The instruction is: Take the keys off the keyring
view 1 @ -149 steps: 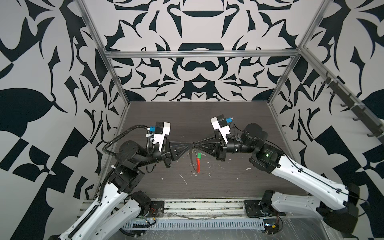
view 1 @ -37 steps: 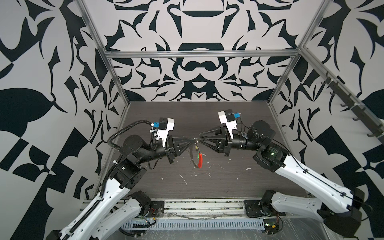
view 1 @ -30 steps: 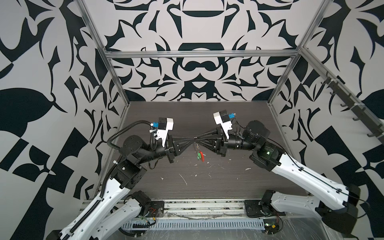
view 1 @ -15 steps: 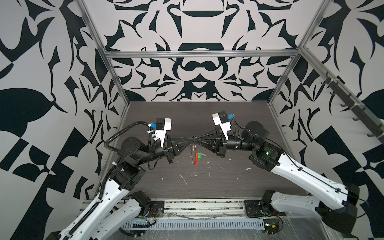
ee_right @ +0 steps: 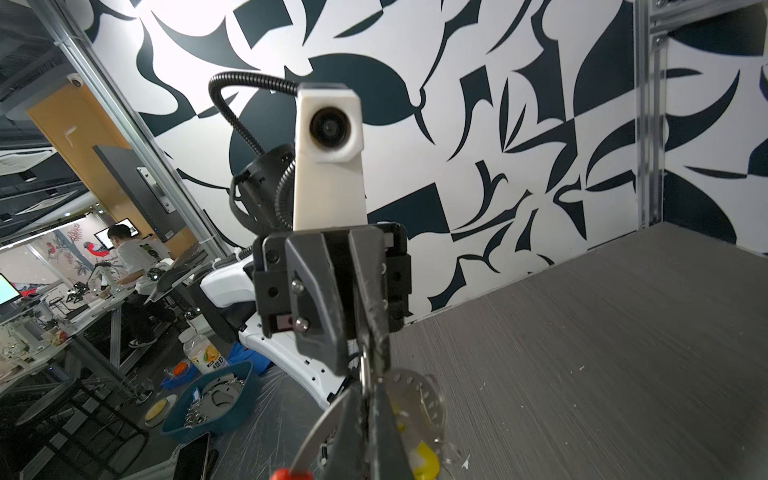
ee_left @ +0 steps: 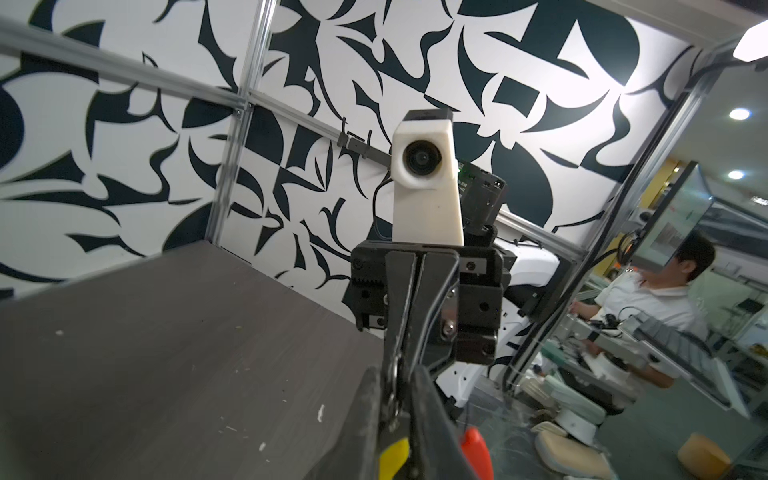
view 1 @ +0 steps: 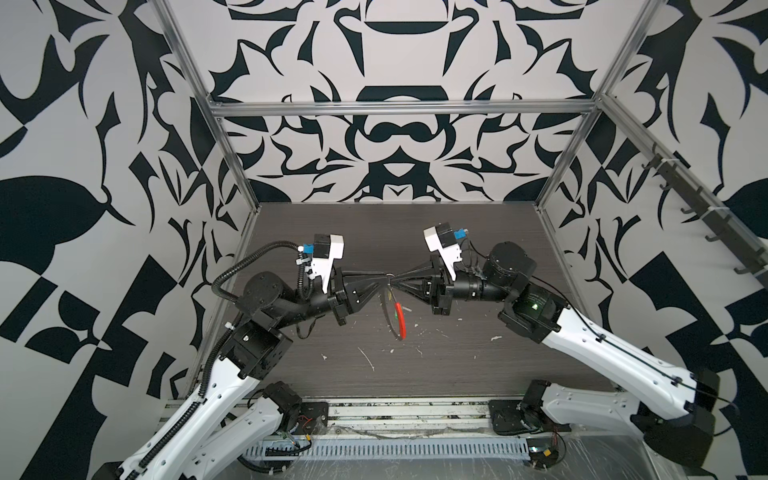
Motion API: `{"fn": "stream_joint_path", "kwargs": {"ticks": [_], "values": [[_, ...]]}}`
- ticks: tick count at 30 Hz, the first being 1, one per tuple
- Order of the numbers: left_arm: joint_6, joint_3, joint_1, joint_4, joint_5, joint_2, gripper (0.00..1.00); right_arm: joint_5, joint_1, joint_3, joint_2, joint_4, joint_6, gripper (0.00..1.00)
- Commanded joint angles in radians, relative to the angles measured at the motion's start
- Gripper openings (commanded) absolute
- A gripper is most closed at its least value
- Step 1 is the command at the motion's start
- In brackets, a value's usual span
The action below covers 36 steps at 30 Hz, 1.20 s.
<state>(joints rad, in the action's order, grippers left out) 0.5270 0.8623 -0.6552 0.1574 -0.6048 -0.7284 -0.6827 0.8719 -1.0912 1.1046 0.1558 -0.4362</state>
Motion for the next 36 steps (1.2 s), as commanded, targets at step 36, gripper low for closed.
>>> {"fn": "stream_joint_path", "kwargs": {"ticks": [36], "values": [[-0.196,0.423,-0.006,-0.765,-0.189,-0.215,0.18,-0.037,0.002,-0.308,0.052,-0.547,0.241,0.0]]}}
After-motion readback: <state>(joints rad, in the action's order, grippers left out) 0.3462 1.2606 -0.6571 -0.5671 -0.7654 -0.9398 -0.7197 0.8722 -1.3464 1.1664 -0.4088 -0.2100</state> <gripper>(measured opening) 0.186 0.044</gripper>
